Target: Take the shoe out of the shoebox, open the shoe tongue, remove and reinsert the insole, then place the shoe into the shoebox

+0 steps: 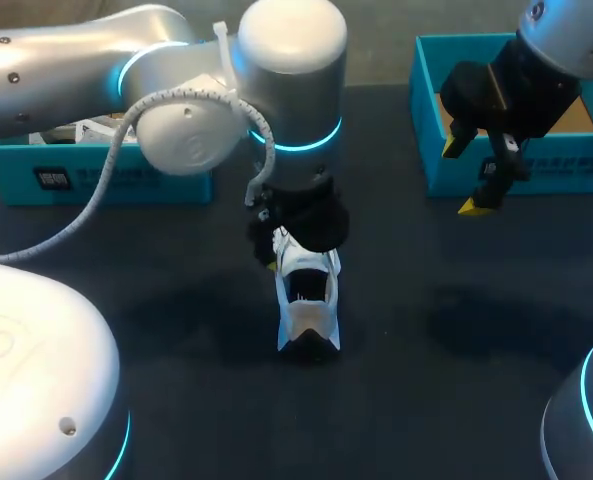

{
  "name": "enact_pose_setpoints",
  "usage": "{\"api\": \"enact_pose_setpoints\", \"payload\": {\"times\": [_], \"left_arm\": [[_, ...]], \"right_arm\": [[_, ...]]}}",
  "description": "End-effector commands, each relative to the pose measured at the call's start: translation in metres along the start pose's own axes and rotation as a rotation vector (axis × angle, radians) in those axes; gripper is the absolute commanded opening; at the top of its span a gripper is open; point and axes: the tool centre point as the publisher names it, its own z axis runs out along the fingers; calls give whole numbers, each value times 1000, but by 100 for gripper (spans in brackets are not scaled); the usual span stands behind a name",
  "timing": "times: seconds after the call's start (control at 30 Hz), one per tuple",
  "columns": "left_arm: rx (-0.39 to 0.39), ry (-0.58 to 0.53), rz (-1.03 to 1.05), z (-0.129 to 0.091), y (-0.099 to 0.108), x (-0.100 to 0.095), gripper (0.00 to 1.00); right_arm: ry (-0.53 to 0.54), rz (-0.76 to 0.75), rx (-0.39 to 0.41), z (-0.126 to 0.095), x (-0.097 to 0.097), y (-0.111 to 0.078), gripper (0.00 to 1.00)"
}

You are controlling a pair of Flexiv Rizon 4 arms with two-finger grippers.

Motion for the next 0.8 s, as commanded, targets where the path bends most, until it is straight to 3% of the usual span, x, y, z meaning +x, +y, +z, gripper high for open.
{"api": "enact_pose_setpoints", "payload": {"times": [0.03,0.17,0.33,0.47,0.67,0.8], "left_arm": [[5,-17,4,1,3,6,100],[5,-17,4,1,3,6,100],[84,-43,-252,-16,-2,8,100],[128,16,-510,-29,-3,12,100],[109,42,-768,-38,-8,20,100],[82,43,-873,-32,-18,27,100]], "right_arm": [[2,2,3,1,-1,1,100],[2,2,3,1,-1,1,100],[2,2,3,1,-1,1,100],[2,2,3,1,-1,1,100],[2,2,3,1,-1,1,100],[2,2,3,1,-1,1,100]]}}
